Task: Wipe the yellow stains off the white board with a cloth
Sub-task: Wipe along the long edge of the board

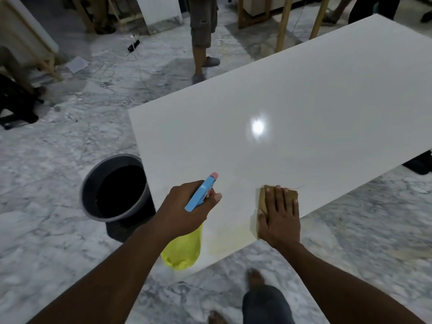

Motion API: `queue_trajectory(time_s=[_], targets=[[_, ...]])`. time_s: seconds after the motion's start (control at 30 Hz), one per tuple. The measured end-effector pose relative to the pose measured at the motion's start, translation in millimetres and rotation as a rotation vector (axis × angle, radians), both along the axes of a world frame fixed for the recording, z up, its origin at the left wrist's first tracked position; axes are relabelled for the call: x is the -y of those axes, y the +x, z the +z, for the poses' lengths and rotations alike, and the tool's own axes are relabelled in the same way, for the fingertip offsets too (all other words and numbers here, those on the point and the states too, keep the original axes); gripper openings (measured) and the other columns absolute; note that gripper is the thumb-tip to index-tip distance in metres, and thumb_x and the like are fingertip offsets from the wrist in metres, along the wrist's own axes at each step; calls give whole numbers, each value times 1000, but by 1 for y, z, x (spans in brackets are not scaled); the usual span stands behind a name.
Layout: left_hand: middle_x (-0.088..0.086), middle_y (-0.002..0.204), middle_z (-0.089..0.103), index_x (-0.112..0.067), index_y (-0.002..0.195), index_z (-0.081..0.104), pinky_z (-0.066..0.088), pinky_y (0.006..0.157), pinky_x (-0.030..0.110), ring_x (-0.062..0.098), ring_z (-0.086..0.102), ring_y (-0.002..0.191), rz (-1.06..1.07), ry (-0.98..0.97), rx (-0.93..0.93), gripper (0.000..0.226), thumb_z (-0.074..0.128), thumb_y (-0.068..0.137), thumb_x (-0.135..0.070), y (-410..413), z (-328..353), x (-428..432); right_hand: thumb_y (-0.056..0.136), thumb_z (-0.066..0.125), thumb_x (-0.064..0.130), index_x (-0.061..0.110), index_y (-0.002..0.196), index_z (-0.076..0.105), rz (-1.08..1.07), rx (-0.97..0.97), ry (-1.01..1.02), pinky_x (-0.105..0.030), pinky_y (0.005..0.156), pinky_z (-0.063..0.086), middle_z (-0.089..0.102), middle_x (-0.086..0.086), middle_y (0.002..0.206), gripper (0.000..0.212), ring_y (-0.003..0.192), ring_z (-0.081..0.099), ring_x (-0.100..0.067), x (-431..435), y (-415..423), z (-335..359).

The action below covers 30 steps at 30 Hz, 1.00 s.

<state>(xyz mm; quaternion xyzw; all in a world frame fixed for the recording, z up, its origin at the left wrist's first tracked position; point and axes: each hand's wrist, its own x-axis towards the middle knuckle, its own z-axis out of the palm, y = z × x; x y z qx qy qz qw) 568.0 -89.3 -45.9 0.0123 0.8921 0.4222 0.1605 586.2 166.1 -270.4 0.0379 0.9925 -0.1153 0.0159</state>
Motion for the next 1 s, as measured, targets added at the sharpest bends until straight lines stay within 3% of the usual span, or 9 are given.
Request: queue_trajectory(time_s=[0.07, 0.17, 0.33, 0.47, 0.57, 0.7, 0.87, 0.93, 1.0], targets=[[17, 109, 79, -30, 79, 61, 67, 78, 52, 27, 80, 68, 29, 3, 15, 25, 73, 99, -40, 6, -1, 30, 94, 28, 47, 17, 159, 13, -29, -3, -5, -53, 123, 8, 12, -12, 166, 73, 154, 7, -31, 20, 8, -1], [13, 99, 81, -28, 77, 61, 67, 80, 51, 18, 80, 66, 65, -21, -8, 27, 73, 98, -39, 7, -5, 59, 93, 25, 47, 17, 159, 14, -47, -2, -1, -54, 123, 10, 14, -12, 166, 73, 154, 9, -31, 26, 9, -2], [17, 103, 80, -25, 80, 60, 66, 79, 54, 26, 81, 78, 32, -3, -10, 26, 72, 99, -38, 8, -20, 90, 94, 24, 45, 19, 159, 17, -61, -16, -5, -54, 122, 13, 17, -10, 166, 70, 154, 11, -29, 34, 12, -2], [21, 99, 78, -23, 80, 59, 66, 78, 54, 29, 80, 76, 6, 49, 15, 26, 72, 100, -35, 16, -28, 107, 95, 27, 44, 19, 158, 21, 0, -55, -42, -55, 121, 16, 17, -9, 166, 68, 154, 10, -27, 78, 39, -2], [8, 75, 72, -23, 76, 60, 63, 66, 34, 17, 74, 61, -56, 65, 7, 29, 72, 100, -33, 25, -33, 124, 96, 30, 43, 19, 158, 20, 40, -85, -78, -54, 121, 17, 15, -8, 167, 67, 155, 8, -26, 137, 67, -2], [-15, 53, 59, -27, 71, 55, 44, 57, 9, 2, 62, 50, -114, 77, -19, 35, 72, 101, -28, 41, -33, 165, 97, 34, 40, 19, 158, 21, 59, -121, -103, -53, 121, 18, 14, -7, 167, 66, 155, 8, -26, 213, 96, -4], [-8, 55, 50, -17, 74, 58, 35, 54, 20, 7, 46, 50, -183, 22, -66, 33, 73, 100, -30, 77, -39, 245, 95, 41, 33, 19, 154, 33, 55, -187, -148, -52, 121, 20, 26, -6, 164, 61, 154, 15, -27, 298, 135, -2], [2, 59, 57, -16, 76, 61, 45, 55, 36, 18, 55, 52, -178, 46, -63, 32, 72, 99, -35, 86, -41, 277, 97, 42, 31, 17, 149, 44, 95, -192, -205, -49, 120, 25, 38, -5, 158, 54, 151, 26, -27, 326, 143, -6], [15, 66, 63, -19, 77, 63, 52, 58, 49, 34, 64, 58, -184, 52, -65, 33, 70, 97, -43, 93, -40, 304, 100, 41, 33, 22, 142, 53, 68, -111, -408, -37, 109, 39, 57, -2, 144, 45, 138, 47, -24, 357, 155, -9]])
